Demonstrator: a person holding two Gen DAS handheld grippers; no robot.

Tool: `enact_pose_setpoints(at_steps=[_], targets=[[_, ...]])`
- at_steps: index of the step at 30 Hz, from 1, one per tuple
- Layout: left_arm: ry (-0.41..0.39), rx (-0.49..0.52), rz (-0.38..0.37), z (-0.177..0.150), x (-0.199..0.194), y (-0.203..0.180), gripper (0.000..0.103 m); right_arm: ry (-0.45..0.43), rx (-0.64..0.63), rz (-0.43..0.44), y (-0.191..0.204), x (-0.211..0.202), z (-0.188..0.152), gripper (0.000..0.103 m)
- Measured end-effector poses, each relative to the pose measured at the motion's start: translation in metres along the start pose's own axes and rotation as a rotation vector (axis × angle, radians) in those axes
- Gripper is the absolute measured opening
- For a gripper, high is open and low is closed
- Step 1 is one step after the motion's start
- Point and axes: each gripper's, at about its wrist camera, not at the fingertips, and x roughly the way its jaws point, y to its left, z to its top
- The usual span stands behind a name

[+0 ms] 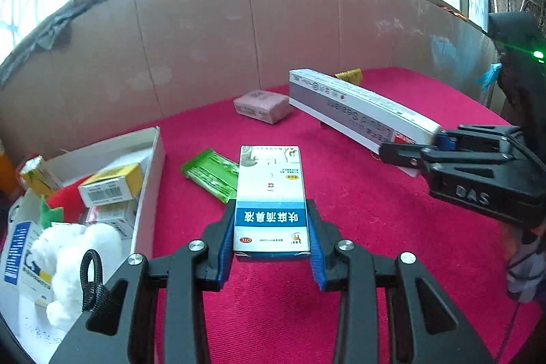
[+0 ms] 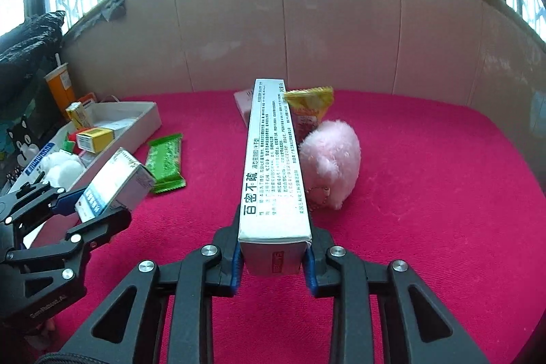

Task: Organize objects
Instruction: 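Carry the blue-white box and long white box with both tools over the tray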

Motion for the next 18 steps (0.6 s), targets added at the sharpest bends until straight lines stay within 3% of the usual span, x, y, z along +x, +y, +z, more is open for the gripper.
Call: enact_pose_setpoints(at_steps=[4,18], targets=[[-0.025,0.003,0.034,0.001,-0.009,-0.001,0.036,-0.034,-0.016,-0.019,0.009,-0.011,-0.004,0.029],[-0.066,-0.021,0.053,0.001,-0.013,0.005,0.036,-0.12,-0.002,-0.06,0.011,-0.036,-0.012,0.029]])
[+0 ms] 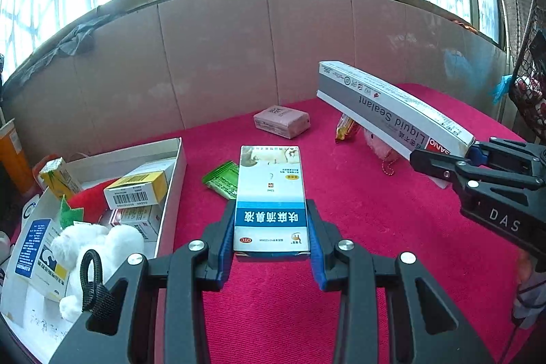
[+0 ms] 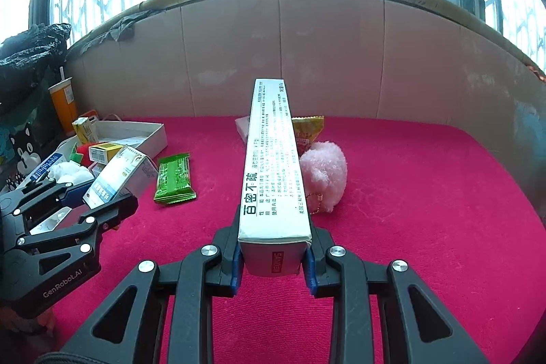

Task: Organize objects
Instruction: 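Carry the blue-white box and long white box with both tools over the tray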

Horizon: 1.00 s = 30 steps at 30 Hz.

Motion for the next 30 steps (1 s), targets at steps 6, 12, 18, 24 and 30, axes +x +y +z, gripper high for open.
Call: enact_pose_setpoints(at_steps=[6,12,18,24,30], targets=[[-0.039,0.028,0.012,-0.001,-0.009,-0.005,0.036,-0.014,-0.045,-0.018,0.012,-0.004,-0.001,0.029],[-0.059,0.016,0.008,-0.001,-0.013,-0.003,0.036,-0.011,0.0,-0.058,0.009,-0.008,-0.003,0.029],[-0.078,-0.016,-0.008,-0.001,-0.018,0.005,0.036,-0.02,-0.006,-0.077,0.024,-0.019,-0.005,0.029],[-0.092,-0.076,-0.033,0.0,-0.025,0.02,0.036,-0.014,0.011,-0.09,0.037,-0.029,-0.009,0.029],[-0.126,-0.129,-0.016,0.01,-0.039,0.042,0.036,-0.022,0.032,-0.095,0.043,-0.035,-0.004,0.029]])
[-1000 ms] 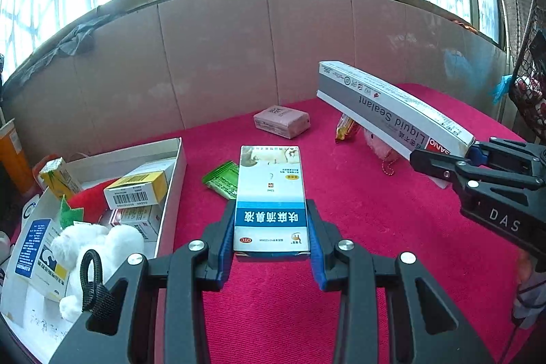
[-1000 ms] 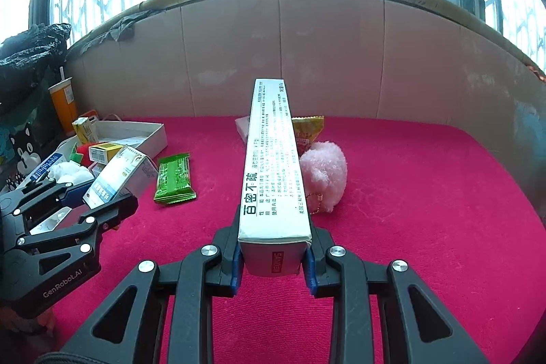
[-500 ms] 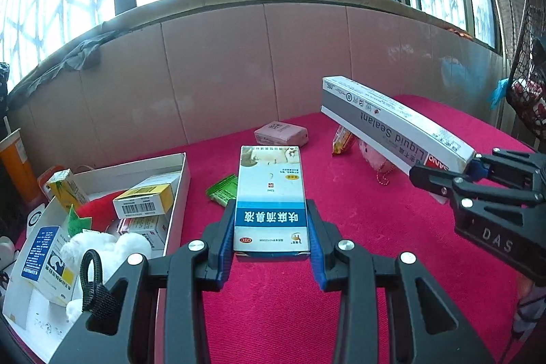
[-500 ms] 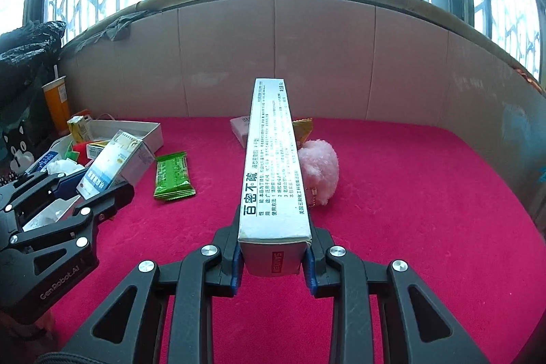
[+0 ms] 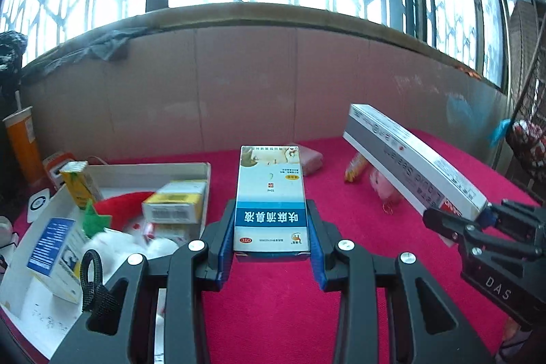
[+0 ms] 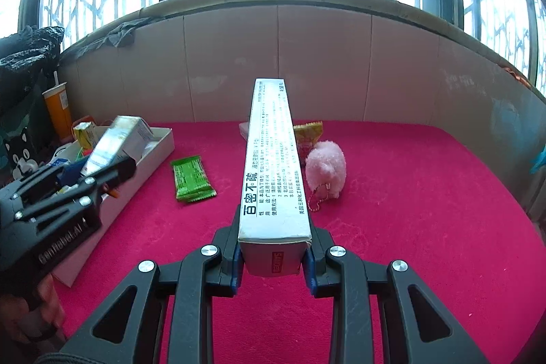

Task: Organize objects
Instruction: 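Carry the blue-white box and long white box with both tools over the tray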

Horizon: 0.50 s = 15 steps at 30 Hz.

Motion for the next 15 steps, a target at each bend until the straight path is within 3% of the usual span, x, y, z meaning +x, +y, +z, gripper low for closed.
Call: enact_pose_setpoints(at_steps=[15], targets=[[-0.05,-0.036,0.044,0.008,-0.012,0.032,0.036,-0.069,0.016,0.063,0.031,-0.026,0.029,0.03]])
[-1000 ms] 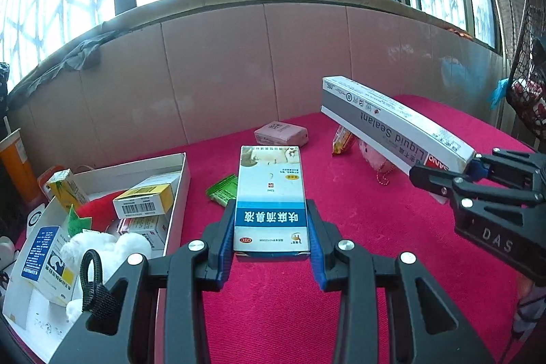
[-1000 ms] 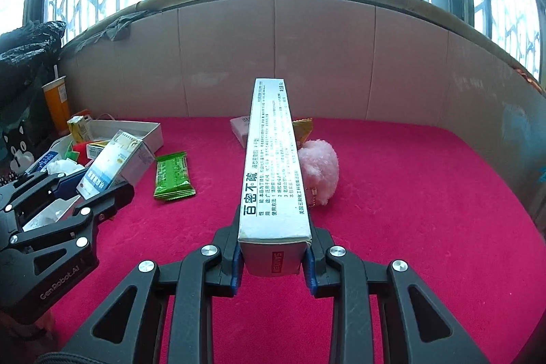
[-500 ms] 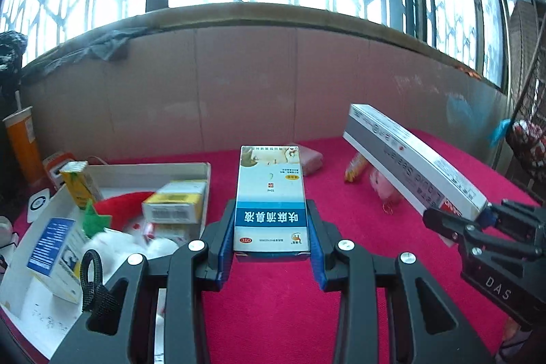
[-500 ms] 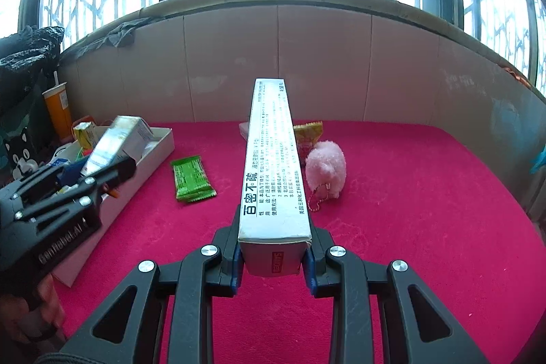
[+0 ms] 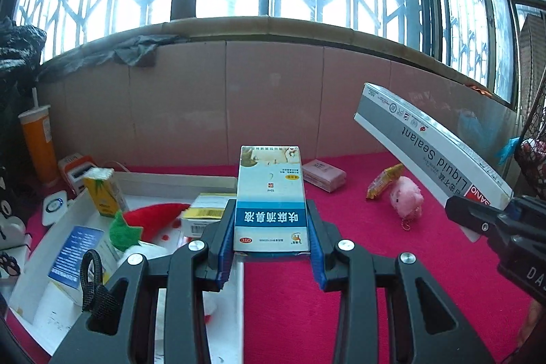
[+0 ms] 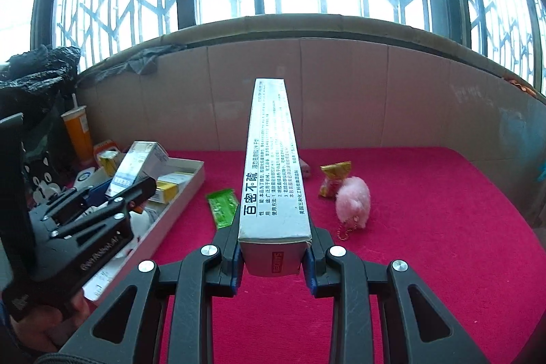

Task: Organize objects
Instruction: 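Carry the blue-white box and long white box with both tools over the tray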

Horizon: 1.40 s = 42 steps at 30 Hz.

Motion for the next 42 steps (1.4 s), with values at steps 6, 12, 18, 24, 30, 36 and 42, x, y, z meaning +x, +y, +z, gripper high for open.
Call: enact_pose_setpoints(at_steps=[6,12,18,24,30,36,42], targets=[[-0.023,-0.034,0.027,0.004,-0.004,0.017,0.036,0.011,-0.006,0.014,0.011,0.003,0.004,0.03],[-0.031,-0.072,0.062,0.006,-0.004,0.04,0.036,0.019,-0.029,0.02,0.024,0.004,0.004,0.03],[-0.037,-0.097,0.084,0.006,-0.006,0.055,0.036,0.026,-0.056,0.038,0.039,0.007,0.002,0.03],[-0.039,-0.11,0.097,0.004,-0.008,0.064,0.036,0.034,-0.065,0.051,0.049,0.009,0.0,0.03],[-0.041,-0.124,0.112,0.004,-0.009,0.073,0.036,0.038,-0.087,0.071,0.06,0.009,0.001,0.03],[-0.037,-0.145,0.121,0.003,-0.008,0.082,0.036,0.042,-0.102,0.104,0.074,0.009,0.004,0.03],[-0.026,-0.178,0.109,0.001,-0.007,0.091,0.036,0.039,-0.128,0.135,0.089,0.01,0.007,0.03]])
